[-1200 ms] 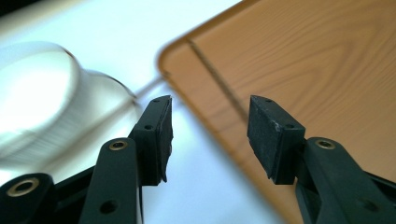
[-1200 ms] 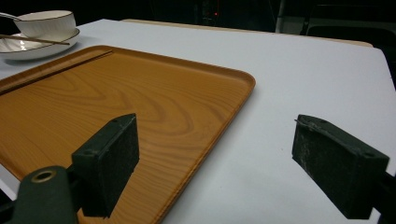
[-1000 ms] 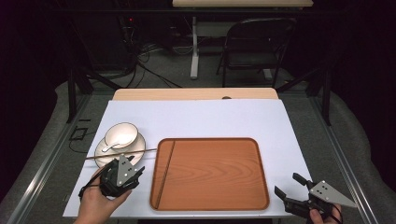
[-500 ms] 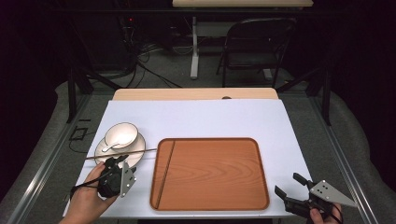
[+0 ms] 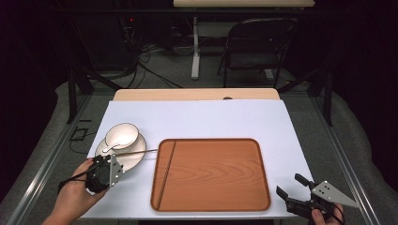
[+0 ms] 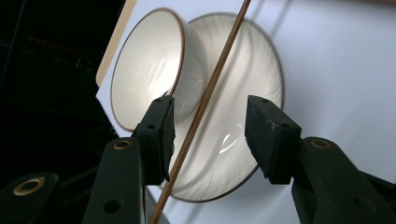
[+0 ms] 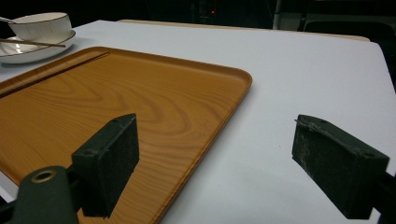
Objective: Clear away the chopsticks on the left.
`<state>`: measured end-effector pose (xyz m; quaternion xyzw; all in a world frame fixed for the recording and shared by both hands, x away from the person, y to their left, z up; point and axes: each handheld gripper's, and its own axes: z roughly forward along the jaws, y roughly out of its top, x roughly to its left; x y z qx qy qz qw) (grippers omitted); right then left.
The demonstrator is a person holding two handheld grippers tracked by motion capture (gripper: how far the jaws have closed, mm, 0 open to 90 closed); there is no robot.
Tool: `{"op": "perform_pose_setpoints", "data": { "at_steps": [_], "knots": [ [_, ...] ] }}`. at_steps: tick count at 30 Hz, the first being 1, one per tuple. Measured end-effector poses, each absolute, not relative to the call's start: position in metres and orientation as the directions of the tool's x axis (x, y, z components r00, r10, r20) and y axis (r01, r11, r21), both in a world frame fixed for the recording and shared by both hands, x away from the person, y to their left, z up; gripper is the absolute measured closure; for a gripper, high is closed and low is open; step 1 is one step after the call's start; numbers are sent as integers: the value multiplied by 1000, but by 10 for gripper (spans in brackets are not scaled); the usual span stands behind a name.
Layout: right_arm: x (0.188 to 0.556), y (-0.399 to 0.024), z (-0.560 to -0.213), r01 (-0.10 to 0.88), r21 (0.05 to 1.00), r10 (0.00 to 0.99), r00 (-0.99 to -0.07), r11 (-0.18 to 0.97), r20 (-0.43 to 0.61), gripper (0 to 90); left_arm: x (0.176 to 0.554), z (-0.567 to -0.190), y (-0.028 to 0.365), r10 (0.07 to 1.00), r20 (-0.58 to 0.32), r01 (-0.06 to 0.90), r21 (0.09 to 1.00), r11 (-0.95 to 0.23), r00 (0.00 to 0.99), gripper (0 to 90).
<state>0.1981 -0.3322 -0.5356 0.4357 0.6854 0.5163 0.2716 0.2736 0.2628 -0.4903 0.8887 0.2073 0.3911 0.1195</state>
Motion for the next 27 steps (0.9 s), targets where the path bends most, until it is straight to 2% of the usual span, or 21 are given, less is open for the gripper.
{"op": "perform_pose_setpoints", "data": {
  "at_steps": [11,21,27],
  "knots": [
    [198,-332,-536,323,943,878,-472,84,83,143,290,-507,284,410,661,291,289,-912,628,587],
    [198,-332,-536,317,944,878,-472,85,79,143,308,-518,293,417,659,325,266,-907,626,623],
    [198,-332,-536,321,944,877,-474,83,84,142,308,-523,293,391,672,304,250,-919,629,635]
  ]
}}
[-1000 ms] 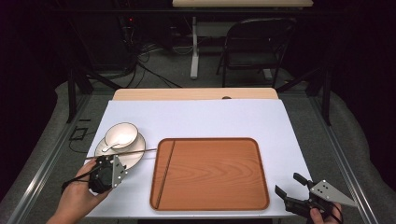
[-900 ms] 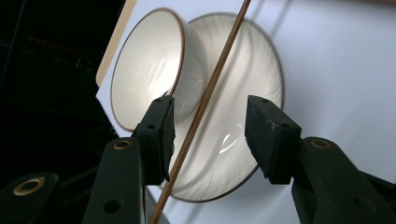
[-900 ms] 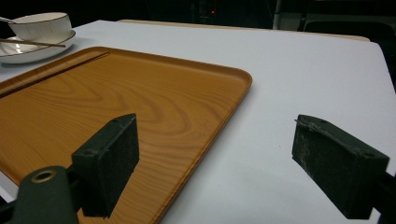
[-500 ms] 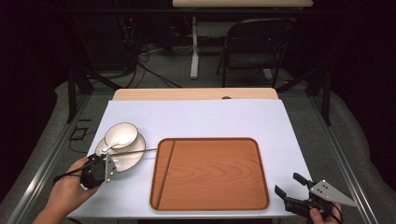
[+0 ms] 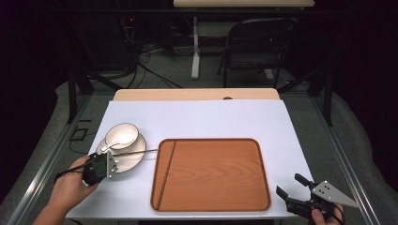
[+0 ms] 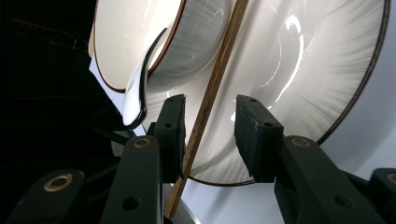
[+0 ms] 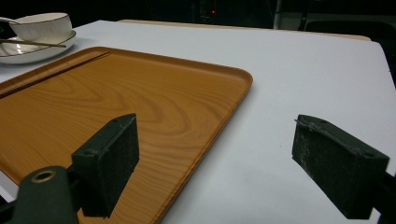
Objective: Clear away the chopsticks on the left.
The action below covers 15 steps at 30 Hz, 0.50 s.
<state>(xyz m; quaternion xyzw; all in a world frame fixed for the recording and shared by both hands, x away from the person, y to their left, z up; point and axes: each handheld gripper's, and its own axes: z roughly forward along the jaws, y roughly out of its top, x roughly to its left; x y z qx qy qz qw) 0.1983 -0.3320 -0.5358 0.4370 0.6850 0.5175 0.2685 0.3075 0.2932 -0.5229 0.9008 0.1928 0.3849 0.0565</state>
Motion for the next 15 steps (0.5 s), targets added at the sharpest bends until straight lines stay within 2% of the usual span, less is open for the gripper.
{"op": "perform_pose_setpoints", "data": {
  "at_steps": [15],
  "knots": [
    [198,-332,-536,321,944,876,-475,82,85,143,326,-543,289,309,699,288,152,-945,645,693]
  ]
}}
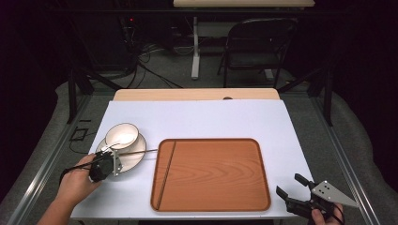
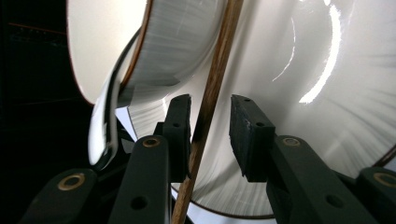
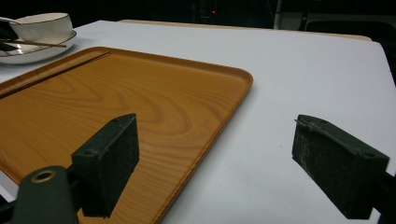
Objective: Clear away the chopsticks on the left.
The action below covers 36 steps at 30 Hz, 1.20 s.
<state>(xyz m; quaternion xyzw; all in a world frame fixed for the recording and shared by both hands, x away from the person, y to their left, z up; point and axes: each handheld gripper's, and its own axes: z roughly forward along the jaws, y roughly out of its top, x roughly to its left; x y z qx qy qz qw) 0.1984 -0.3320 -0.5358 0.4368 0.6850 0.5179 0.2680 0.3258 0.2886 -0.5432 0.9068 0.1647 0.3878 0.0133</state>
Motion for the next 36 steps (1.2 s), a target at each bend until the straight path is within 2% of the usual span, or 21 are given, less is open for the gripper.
{"op": "perform_pose_setpoints", "data": {
  "at_steps": [3,6,11,28,36],
  "knots": [
    [198,-332,-536,320,944,876,-474,81,86,143,326,-544,288,291,706,279,136,-951,646,721],
    [199,-332,-536,318,944,876,-474,82,84,143,325,-543,288,291,708,276,139,-951,643,801],
    [198,-332,-536,323,943,877,-473,76,91,143,320,-540,286,259,707,251,119,-961,658,839],
    [198,-332,-536,322,943,877,-473,82,85,143,288,-511,277,210,739,172,128,-977,641,841],
    [198,-332,-536,324,943,878,-470,75,92,143,278,-497,265,229,732,161,163,-973,642,841]
  ]
}}
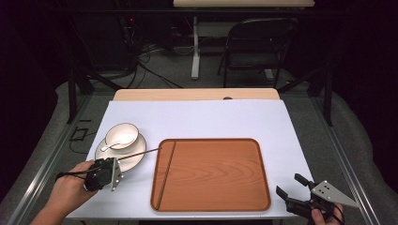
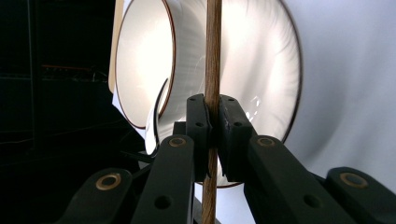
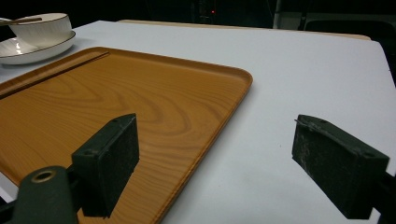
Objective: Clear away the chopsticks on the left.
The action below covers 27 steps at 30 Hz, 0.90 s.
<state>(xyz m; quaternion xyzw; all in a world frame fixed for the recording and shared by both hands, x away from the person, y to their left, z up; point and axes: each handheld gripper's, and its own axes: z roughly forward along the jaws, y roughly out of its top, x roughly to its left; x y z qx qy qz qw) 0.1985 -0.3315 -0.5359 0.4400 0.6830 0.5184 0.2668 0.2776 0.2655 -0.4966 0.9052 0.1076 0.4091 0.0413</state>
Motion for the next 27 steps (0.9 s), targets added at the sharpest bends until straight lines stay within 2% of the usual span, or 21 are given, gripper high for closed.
{"op": "perform_pose_setpoints", "data": {
  "at_steps": [2,6,11,14,18,24,27],
  "knots": [
    [199,-332,-536,326,943,878,-469,74,94,143,275,-492,261,264,716,177,196,-964,646,841],
    [199,-334,-537,324,943,879,-468,73,93,143,266,-476,245,412,637,255,327,-910,651,841],
    [199,-335,-537,321,945,878,-469,69,95,143,264,-463,226,568,484,360,458,-813,666,841],
    [199,-335,-537,321,945,877,-470,68,97,142,268,-460,218,658,357,443,522,-729,663,841],
    [198,-334,-536,320,945,877,-471,70,95,143,271,-459,208,738,186,533,582,-615,648,841],
    [198,-333,-536,315,946,877,-471,73,89,143,276,-455,200,781,-62,638,618,-459,622,842],
    [198,-333,-536,316,946,876,-473,74,89,143,279,-455,198,786,-153,679,618,-397,599,842]
  ]
}}
